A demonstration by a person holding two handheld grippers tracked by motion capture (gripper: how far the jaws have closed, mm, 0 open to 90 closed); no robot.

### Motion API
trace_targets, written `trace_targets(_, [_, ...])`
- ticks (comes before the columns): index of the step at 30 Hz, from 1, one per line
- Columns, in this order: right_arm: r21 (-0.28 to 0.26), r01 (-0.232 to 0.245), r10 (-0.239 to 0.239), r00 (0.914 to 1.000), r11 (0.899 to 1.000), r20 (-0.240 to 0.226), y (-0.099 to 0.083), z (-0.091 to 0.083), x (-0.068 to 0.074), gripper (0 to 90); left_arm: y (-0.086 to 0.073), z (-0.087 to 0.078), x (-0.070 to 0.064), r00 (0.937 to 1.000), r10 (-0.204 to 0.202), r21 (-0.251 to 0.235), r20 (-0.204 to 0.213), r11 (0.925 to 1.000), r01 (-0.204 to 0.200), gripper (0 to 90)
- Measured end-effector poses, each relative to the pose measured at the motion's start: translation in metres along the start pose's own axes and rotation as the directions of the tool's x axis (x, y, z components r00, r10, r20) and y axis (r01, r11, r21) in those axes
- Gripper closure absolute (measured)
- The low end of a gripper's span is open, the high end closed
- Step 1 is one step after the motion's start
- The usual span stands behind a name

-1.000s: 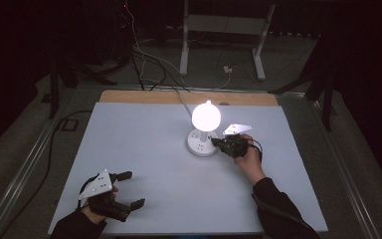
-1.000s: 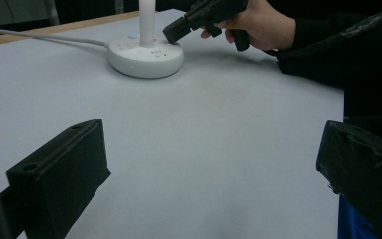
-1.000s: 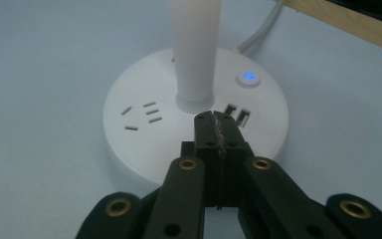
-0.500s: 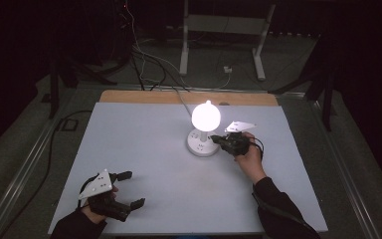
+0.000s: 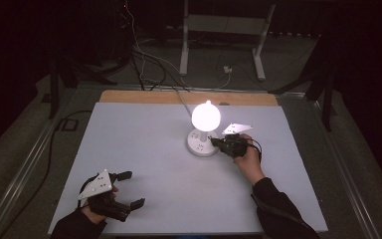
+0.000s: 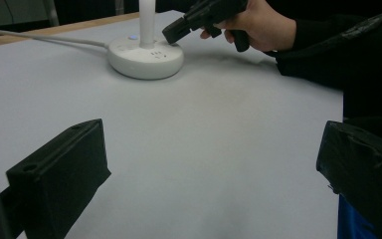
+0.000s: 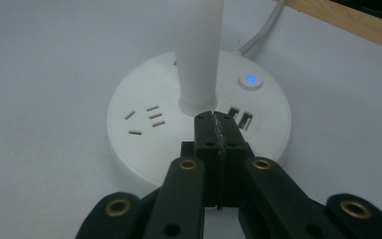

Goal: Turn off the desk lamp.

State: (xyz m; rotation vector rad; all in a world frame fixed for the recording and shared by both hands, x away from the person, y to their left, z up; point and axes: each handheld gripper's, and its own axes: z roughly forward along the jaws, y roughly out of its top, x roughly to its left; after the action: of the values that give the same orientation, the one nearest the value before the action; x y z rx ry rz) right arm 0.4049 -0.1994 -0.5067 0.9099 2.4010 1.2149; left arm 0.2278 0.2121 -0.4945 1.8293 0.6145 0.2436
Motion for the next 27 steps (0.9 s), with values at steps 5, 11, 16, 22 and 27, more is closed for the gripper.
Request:
trace_targets(5, [-0.001, 0.000, 0.000, 1.0000, 1.000, 0.000, -0.002, 0.000, -0.001, 90.0, 0.000, -0.001, 0.000, 1.0000, 0.000, -0.003, 0.000, 1.0000, 0.000, 0.4])
trace_targets(11, [-0.005, 0.004, -0.004, 1.0000, 1.000, -0.004, -0.002, 0.000, -0.002, 90.0, 0.000, 0.000, 0.000, 1.0000, 0.000, -0.001, 0.001, 1.0000, 0.000, 0.4])
trace_targets(16, [-0.035, 0.002, -0.002, 0.9999, 0.999, -0.013, -0.007, 0.000, -0.003, 90.0, 0.000, 0.000, 0.000, 1.0000, 0.004, -0.005, 0.000, 1.0000, -0.004, 0.4])
trace_targets(22, [-0.053, -0.010, 0.010, 0.9999, 0.999, 0.003, 0.003, -0.009, -0.001, 90.0, 0.000, -0.001, 0.000, 1.0000, 0.002, -0.007, 0.001, 1.0000, -0.002, 0.4])
trace_targets(27, [-0.064, -0.022, 0.022, 0.9997, 0.998, 0.000, 0.003, -0.015, -0.002, 84.1, 0.001, -0.002, 0.000, 1.0000, 0.001, -0.009, -0.001, 1.0000, -0.001, 0.4])
